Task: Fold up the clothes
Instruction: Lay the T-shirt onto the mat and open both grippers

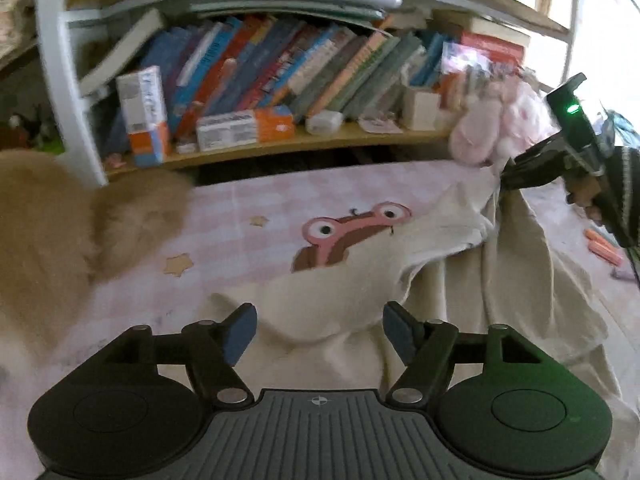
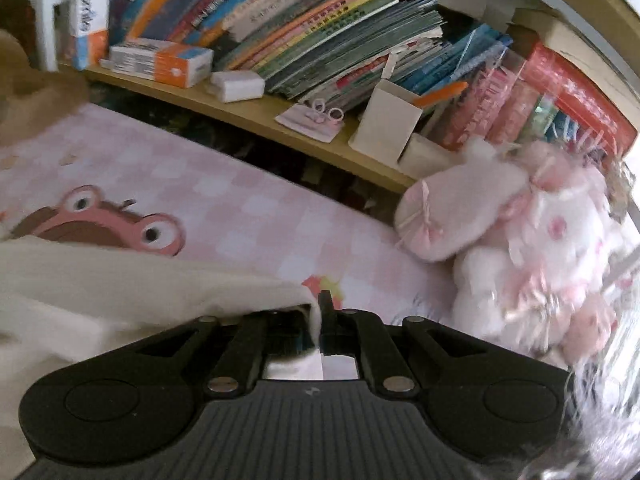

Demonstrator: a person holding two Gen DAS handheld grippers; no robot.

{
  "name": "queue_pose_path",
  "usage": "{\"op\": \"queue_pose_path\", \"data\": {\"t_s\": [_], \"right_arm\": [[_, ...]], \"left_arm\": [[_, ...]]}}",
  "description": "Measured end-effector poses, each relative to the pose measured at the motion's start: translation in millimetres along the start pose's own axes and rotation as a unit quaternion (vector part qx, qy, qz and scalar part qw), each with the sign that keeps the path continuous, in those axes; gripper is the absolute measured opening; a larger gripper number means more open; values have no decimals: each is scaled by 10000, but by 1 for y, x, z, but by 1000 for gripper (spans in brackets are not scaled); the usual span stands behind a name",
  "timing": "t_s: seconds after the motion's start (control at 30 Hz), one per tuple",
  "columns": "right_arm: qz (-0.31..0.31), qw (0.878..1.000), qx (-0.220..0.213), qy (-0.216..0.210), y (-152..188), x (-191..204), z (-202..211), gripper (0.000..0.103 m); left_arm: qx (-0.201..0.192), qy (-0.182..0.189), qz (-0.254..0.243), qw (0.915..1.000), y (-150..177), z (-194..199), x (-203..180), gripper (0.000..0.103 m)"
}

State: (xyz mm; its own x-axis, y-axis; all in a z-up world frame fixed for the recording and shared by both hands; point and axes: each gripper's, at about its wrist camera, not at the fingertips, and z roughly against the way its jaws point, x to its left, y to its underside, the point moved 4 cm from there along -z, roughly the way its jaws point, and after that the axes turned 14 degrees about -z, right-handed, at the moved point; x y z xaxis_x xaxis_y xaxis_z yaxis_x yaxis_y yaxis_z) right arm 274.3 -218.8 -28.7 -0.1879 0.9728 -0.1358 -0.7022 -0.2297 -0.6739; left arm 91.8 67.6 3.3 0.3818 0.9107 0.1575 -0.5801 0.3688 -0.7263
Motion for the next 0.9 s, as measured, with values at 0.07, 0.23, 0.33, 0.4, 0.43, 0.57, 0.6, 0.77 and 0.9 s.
{"op": "queue_pose_path", "data": {"t_s": [0.07,0.23,0.33,0.4,0.43,0.57,0.6,0.77,0.9], "right_arm": [[104,9997,159,184,1,-1,-20,5],[-357,9990,208,179,6,-13,-27,28],[-630,9980,38,97,11,-18,-4,44],[-751,9972,-10,1,19,-18,16,50],[-809,9967,-10,-100,25,-17,28,52],[-907,9945,50,-529,61,2,74,61],[-908,9940,76,-609,71,8,83,61],[-855,9919,234,-912,118,47,125,61],[-317,9949,240,-931,137,81,135,62]], "left_arm": [[-78,-84,94,9999,0,8,1,71],[-374,-45,309,9988,-1,19,5,72],[-166,-216,50,9996,5,9,2,72],[-87,-233,-135,9996,10,4,-3,72],[-48,-242,-227,9994,13,1,-5,72],[1,-142,-459,9988,21,-13,-14,72],[-8,-143,-542,9984,23,-16,-16,72],[-29,-140,-920,9957,17,-36,-17,72],[-47,-95,-1350,9908,1,-60,-20,72]]}}
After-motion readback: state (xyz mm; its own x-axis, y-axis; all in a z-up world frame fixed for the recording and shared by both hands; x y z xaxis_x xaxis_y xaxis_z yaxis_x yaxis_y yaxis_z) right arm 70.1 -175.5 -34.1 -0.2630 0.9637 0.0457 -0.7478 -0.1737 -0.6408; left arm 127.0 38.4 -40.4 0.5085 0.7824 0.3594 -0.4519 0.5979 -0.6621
